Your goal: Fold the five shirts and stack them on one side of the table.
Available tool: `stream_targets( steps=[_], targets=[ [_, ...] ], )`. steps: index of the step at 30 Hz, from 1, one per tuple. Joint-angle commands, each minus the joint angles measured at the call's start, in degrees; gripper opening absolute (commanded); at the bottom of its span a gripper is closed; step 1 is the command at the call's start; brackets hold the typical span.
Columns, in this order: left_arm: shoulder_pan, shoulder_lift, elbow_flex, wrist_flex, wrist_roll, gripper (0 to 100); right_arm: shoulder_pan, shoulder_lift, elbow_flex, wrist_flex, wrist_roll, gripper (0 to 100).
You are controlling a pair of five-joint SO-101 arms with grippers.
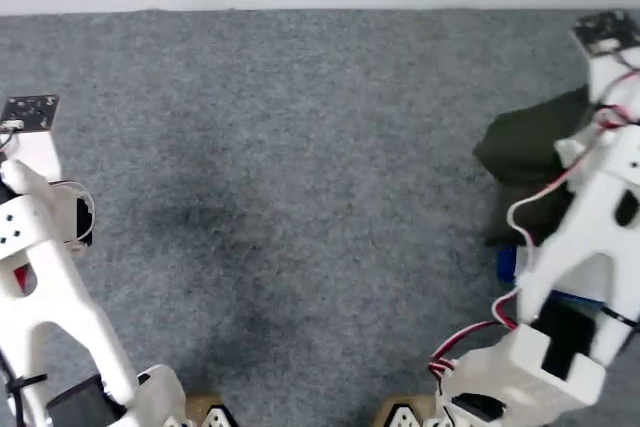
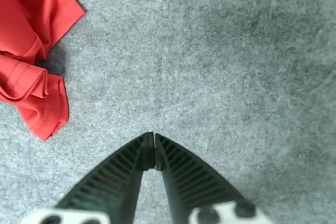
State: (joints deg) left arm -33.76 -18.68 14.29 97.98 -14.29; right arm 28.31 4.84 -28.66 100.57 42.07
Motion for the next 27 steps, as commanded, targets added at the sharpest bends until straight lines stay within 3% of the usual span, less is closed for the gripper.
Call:
stream_targets(
  steps=[1, 6, 11, 14, 19, 21, 25, 27],
  targets=[
    [-0.1, -1.7, -0.4, -0.9, -0.4, 1, 5.9, 2.5, -0.2, -0.8, 4.7, 0.9],
    [-0.1, -1.7, -0.4, -0.9, -0.4, 1, 10.7, 8.1, -0.4, -5.5, 8.5, 3.9],
    [-0.1, -1.7, -0.4, -0.7, -0.4, 1, 12.4, 6.9, -0.7, -5.4, 5.3, 30.5],
    [-0.1, -1.7, -0.4, -0.7, -0.4, 1, 12.0, 3.2, -1.5, -5.4, 1.1, 37.8],
    [-0.1, -1.7, -0.4, -0.5, -0.4, 1, 9.6, -1.4, -1.1, -4.1, 0.5, 35.3],
    [-0.1, -1.7, -0.4, -0.5, -0.4, 1, 7.8, -1.3, -1.1, -2.2, 0.9, 27.4],
    [-0.1, -1.7, -0.4, -0.6, -0.4, 1, 5.9, 2.1, -1.1, 1.5, 0.9, 0.9],
    [-0.1, -1.7, -0.4, -0.5, -0.4, 1, 5.9, 4.1, -1.1, 2.1, 0.6, 4.3]
  ],
)
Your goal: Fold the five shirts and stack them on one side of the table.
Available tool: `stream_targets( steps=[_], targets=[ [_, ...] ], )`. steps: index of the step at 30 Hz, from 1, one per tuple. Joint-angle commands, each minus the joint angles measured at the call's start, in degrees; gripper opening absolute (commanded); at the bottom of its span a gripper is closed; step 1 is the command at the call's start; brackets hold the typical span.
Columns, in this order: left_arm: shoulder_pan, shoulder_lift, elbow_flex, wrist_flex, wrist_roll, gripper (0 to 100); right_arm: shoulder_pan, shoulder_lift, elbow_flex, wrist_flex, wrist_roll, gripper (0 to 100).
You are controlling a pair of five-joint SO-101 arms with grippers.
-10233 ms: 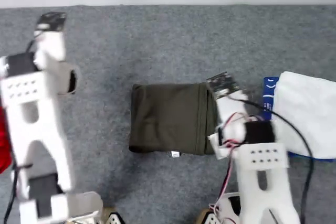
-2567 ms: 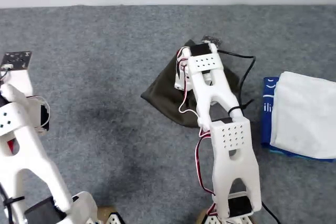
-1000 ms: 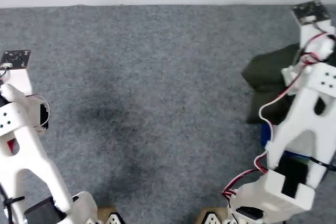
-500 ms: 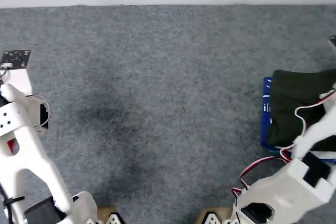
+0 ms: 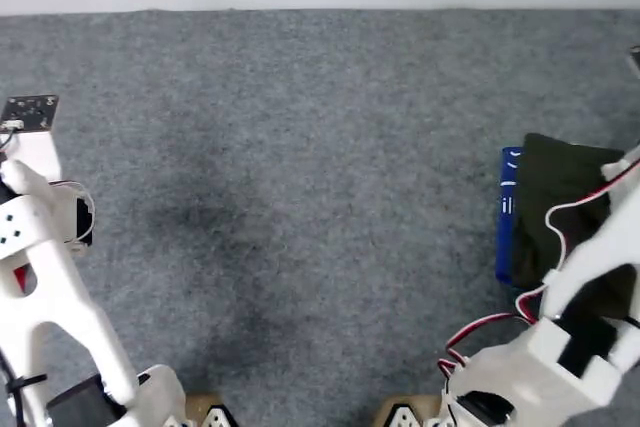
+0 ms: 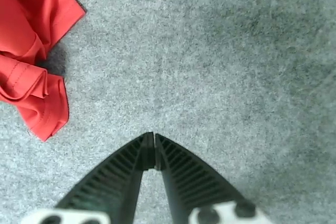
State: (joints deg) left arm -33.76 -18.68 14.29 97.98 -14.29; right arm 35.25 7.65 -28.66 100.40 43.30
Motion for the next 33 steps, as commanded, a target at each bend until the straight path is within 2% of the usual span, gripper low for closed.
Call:
stream_targets(
  steps=[1, 7, 11, 17, 22, 29, 33],
  targets=[
    [-0.1, -1.7, -0.4, -0.5, -0.4, 1, -0.9, 2.2, -1.1, 2.2, -0.6, 5.9],
    [-0.1, -1.7, -0.3, -0.7, -0.4, 1, -5.7, 10.8, -1.1, -0.8, -0.8, 0.7],
    [-0.1, -1.7, -0.3, -0.7, -0.4, 1, -8.5, 17.5, -1.4, -8.1, -1.0, 0.9],
    [-0.1, -1.7, -0.3, -0.5, -0.4, 1, -8.0, 22.1, -1.5, -21.8, -9.4, 0.9],
    [-0.1, -1.7, -0.3, -0.5, -0.4, 1, -9.1, 19.6, -1.5, -20.8, -10.5, 0.9],
    [-0.1, -1.7, -0.3, -0.5, -0.4, 1, -11.0, 11.6, -1.1, -11.4, -10.5, 0.9],
    [-0.1, -1.7, -0.3, -0.5, -0.4, 1, -13.3, 15.0, -1.1, -12.9, -10.5, 0.9]
  ],
)
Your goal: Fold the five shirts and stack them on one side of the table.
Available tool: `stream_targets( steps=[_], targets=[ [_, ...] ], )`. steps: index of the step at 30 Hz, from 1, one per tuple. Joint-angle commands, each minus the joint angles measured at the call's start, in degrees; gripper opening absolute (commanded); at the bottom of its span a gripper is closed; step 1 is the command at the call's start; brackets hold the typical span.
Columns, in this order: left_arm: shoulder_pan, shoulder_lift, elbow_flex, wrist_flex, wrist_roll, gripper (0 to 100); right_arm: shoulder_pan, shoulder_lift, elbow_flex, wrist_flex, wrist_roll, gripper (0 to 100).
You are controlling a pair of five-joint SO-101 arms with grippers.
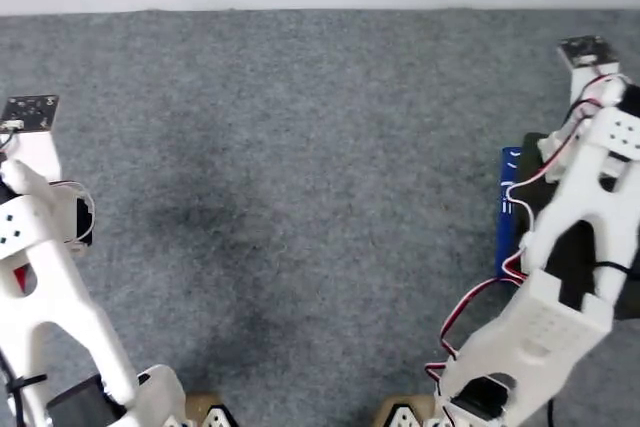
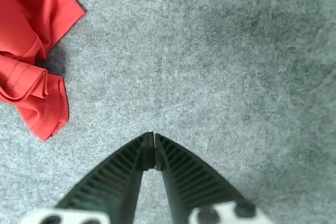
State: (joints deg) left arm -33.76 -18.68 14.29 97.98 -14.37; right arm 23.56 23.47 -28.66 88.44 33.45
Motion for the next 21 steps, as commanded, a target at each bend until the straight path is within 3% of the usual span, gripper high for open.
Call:
stream_targets(
  steps=[1, 9, 12, 17, 21],
  targets=[
    [-0.1, -1.7, -0.3, -0.5, -0.4, 1, -1.9, 1.0, -1.1, -2.9, -0.6, 0.9],
    [-0.1, -1.7, -0.3, -0.5, -0.4, 1, -1.0, 11.0, -2.2, -20.8, -0.6, 0.9],
    [-0.1, -1.7, -0.2, -0.4, -0.4, 1, -1.2, 9.5, -3.9, -18.9, -0.8, 0.9],
    [-0.1, -2.2, 2.0, -0.4, -0.4, 1, -1.3, 3.7, -7.2, -10.9, -8.6, 0.9],
    [-0.1, -2.3, 2.2, -0.4, -0.4, 1, -0.9, -1.0, -7.2, -5.5, -10.7, 0.9]
  ],
)
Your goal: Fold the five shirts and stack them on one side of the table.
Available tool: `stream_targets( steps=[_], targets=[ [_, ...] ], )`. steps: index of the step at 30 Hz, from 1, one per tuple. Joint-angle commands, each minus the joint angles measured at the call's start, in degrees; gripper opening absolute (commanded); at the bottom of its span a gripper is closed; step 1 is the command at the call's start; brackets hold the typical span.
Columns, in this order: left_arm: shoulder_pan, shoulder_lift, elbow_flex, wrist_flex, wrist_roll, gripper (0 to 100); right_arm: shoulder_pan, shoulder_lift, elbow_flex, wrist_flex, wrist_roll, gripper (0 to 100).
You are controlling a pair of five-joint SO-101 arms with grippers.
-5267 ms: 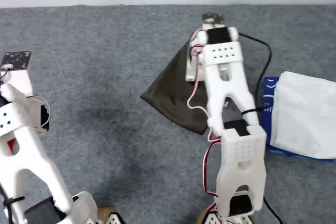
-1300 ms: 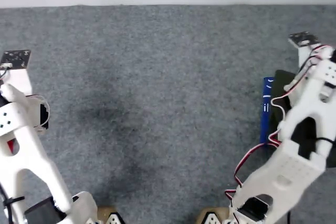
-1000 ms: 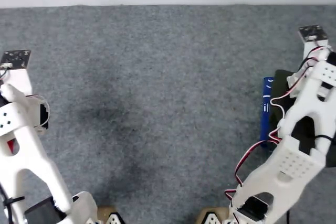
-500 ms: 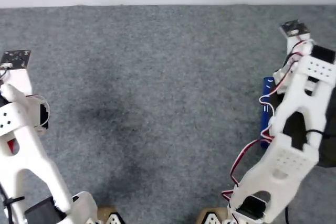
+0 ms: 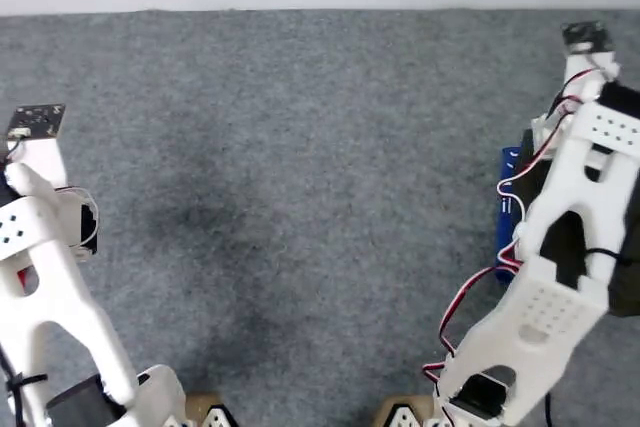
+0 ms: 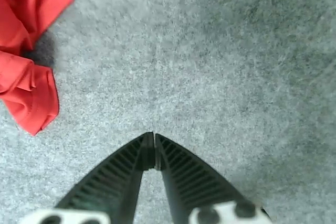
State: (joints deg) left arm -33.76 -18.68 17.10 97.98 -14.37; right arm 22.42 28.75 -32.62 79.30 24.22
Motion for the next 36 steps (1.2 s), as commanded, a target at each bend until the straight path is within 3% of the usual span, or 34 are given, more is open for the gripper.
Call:
stream_targets(
  steps=[1, 14, 24, 28, 36],
  targets=[
    [-0.1, -2.3, -0.7, -0.4, -0.4, 1, 0.2, -7.1, -3.3, 5.2, -1.5, 0.9],
    [-0.8, -5.3, -7.0, -1.1, -0.4, 2, 0.2, -9.1, -2.3, 23.7, -1.8, 0.9],
    [-20.0, 6.0, -7.8, -12.4, -13.5, 19, -1.0, -17.1, 8.2, 23.6, -1.8, 0.9],
    [-22.7, 12.7, -10.7, -16.4, -18.5, 19, -1.0, -20.9, 14.1, 23.6, -1.8, 0.9],
    [-25.2, 28.7, -23.4, -18.5, -19.3, 24, -1.0, -26.2, 22.2, 23.5, -1.8, 0.9]
  ],
)
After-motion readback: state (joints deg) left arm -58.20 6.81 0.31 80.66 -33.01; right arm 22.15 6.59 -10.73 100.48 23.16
